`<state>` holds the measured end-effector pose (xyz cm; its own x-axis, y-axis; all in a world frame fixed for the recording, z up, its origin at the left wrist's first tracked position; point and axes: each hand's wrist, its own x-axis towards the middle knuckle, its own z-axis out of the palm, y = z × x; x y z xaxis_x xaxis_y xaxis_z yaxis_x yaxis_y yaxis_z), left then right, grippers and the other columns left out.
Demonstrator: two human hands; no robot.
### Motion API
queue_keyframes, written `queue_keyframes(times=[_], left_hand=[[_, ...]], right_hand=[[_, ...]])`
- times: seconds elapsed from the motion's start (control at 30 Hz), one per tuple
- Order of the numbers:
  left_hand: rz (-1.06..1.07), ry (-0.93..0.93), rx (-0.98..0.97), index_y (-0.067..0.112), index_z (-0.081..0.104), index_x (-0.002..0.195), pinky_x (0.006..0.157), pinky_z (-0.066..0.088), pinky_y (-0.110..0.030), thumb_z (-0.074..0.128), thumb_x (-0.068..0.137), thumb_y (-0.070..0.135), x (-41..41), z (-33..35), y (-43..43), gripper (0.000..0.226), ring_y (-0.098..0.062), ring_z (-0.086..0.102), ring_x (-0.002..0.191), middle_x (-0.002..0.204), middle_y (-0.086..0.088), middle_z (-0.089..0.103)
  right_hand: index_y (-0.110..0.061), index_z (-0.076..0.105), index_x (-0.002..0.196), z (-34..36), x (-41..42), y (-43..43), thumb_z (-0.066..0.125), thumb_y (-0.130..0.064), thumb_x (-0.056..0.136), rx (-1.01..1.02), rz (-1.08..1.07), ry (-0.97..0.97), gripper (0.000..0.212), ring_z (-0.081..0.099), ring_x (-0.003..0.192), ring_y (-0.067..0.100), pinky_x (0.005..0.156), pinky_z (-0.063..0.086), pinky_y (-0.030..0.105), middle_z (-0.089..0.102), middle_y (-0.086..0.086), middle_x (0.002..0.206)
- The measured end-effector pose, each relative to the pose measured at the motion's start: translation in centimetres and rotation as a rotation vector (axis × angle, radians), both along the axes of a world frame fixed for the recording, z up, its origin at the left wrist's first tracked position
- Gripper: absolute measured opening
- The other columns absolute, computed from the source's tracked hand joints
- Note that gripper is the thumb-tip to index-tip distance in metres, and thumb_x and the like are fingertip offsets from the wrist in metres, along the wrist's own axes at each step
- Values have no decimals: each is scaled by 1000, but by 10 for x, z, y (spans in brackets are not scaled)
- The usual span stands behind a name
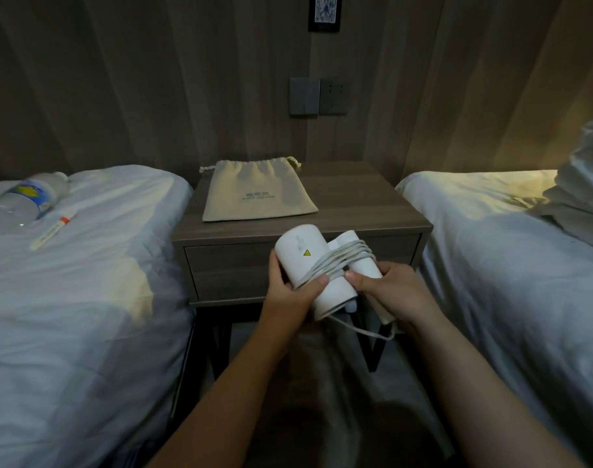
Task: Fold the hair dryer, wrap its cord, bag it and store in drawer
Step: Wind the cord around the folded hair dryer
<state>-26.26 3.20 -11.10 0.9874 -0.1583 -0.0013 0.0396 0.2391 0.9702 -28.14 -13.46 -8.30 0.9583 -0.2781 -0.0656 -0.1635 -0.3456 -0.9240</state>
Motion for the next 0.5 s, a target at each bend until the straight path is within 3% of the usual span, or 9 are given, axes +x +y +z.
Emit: queue_keyframes(times=[0.1, 0.17, 0.23, 0.33, 0.43, 0.5], left_hand=[[35, -32, -22, 32, 25, 140, 74, 60, -33, 73, 75, 8, 9, 19, 1, 84, -22, 66, 94, 108, -6, 62], [42, -33, 4, 34, 23, 139, 64, 59, -27, 68, 80, 7, 20, 36, 5, 79, -15, 63, 87, 99, 3, 59], [47, -37, 38, 40, 25, 133, 63, 58, -31, 68, 81, 11, 35, 53, 8, 73, -14, 62, 87, 99, 7, 58], [38, -33, 82, 47, 23, 133, 68, 58, -43, 70, 80, 20, 62, 74, 9, 75, -23, 64, 96, 112, 2, 59], [16, -57, 95, 52, 28, 118, 67, 59, -42, 69, 81, 23, 91, 92, 6, 62, -22, 64, 97, 111, 3, 59], [-3, -79, 128, 48, 32, 118, 69, 60, -41, 67, 83, 29, 111, 101, 2, 53, -20, 64, 98, 115, 3, 59]], right_hand=[[-9, 67, 107, 18, 9, 4, 72, -37, 77, -84, 30, -34, 41, 64, 80, 15, 61, 49, 23, 69, 5, 93], [-14, 64, 108, 35, 20, 5, 68, -40, 80, -159, 87, -55, 39, 61, 86, 14, 62, 45, 22, 67, 2, 100], [-16, 61, 112, 50, 36, 7, 65, -41, 82, -185, 129, -66, 39, 58, 85, 12, 60, 41, 18, 63, -1, 99], [-15, 62, 108, 68, 67, 7, 65, -41, 82, -150, 152, -92, 37, 64, 76, 15, 55, 48, 21, 67, 1, 94], [-10, 64, 95, 78, 100, 2, 67, -36, 83, -19, 142, -63, 29, 67, 53, 11, 43, 48, 18, 71, 8, 81], [-4, 66, 92, 79, 123, -4, 68, -36, 82, 100, 116, -12, 34, 69, 55, 15, 50, 55, 25, 72, 14, 78]])
